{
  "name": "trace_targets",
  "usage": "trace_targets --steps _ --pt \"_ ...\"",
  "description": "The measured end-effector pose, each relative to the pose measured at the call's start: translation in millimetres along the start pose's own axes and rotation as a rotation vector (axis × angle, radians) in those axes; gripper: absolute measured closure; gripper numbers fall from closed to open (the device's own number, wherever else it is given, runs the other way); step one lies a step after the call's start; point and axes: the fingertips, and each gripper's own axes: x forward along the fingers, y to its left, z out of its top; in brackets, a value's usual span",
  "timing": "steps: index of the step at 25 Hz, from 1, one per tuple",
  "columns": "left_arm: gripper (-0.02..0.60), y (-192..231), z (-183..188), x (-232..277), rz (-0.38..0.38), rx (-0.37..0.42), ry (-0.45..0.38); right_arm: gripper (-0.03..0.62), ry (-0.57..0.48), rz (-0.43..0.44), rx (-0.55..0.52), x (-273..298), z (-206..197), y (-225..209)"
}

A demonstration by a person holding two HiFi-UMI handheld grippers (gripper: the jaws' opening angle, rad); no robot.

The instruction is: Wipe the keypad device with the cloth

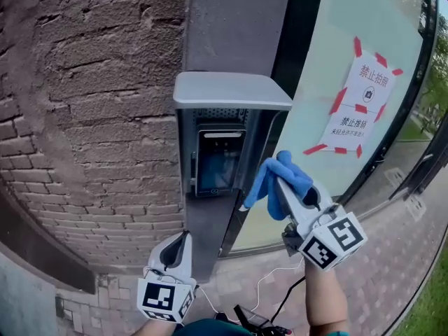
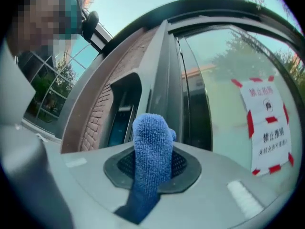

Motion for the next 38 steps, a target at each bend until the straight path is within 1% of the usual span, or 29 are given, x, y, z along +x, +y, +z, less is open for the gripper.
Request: trace_targets --steps 3,6,8,9,11,13,15,17,20,22,24,26,29,31,34,36,38 --pt "0.591 7.8 1.0 -6.4 0.007 -0.011 -0.011 0.531 -0.18 -0.066 -0.122 -10.5 104.7 -5.5" --pt "0.591 15.3 4.5 -14.0 0.019 -0.027 -0.019 0.53 -0.324 -0.096 -0.273 -19.2 198.9 10.0" --pt "0.591 20.0 4.2 -17.8 0.021 -0.029 -0.028 0.53 -0.36 -0.086 -0.423 -13.4 241.5 28.2" --pt "0.591 22.1 5.4 -19.7 0.023 -0.031 -0.031 0.53 -0.344 -0.068 -0.508 -5.0 253.4 37.5" --pt "0.591 26.1 10.2 -24.8 0.031 -0.039 -0.038 0.53 -0.241 -0.027 -0.635 16.5 254.9 47.7" --pt "0.591 31.2 11.5 -30.4 0.04 -0.043 -0.046 0.53 -0.097 0.036 -0.688 36.9 236.5 51.4" --pt "0.591 37.2 9.9 -35.1 0.047 -0.047 -0.051 0.53 0.018 0.091 -0.715 51.8 214.9 54.0" --pt "0.591 42.0 9.8 -39.1 0.052 -0.051 -0.053 0.53 0.077 0.121 -0.738 61.1 202.2 58.7" --pt "0.591 46.2 11.0 -43.2 0.053 -0.054 -0.049 0.53 0.123 0.184 -0.762 72.1 198.0 78.5" --pt "0.591 47.3 11.5 -44.7 0.052 -0.055 -0.051 0.53 0.179 0.221 -0.802 80.4 193.0 94.3" --pt "0.591 47.6 11.2 -45.5 0.05 -0.052 -0.054 0.531 0.237 0.24 -0.838 88.5 186.5 109.1" --pt "0.591 47.7 12.1 -46.6 0.05 -0.053 -0.054 0.531 0.252 0.275 -0.86 95.3 184.9 127.2" --pt "0.591 49.4 11.1 -48.3 0.053 -0.056 -0.055 0.531 0.238 0.334 -0.894 104.7 183.6 158.3" --pt "0.591 50.7 12.1 -50.2 0.058 -0.061 -0.054 0.531 0.196 0.38 -0.926 112.0 183.0 180.1" --pt "0.591 51.9 15.5 -52.8 0.065 -0.061 -0.054 0.531 0.121 0.433 -0.916 114.7 187.9 202.6" --pt "0.591 52.7 16.0 -53.3 0.066 -0.056 -0.056 0.531 0.077 0.421 -0.885 109.6 197.6 201.4" --pt "0.591 52.9 15.3 -52.0 0.062 -0.048 -0.057 0.531 0.027 0.378 -0.851 102.3 213.1 188.5"
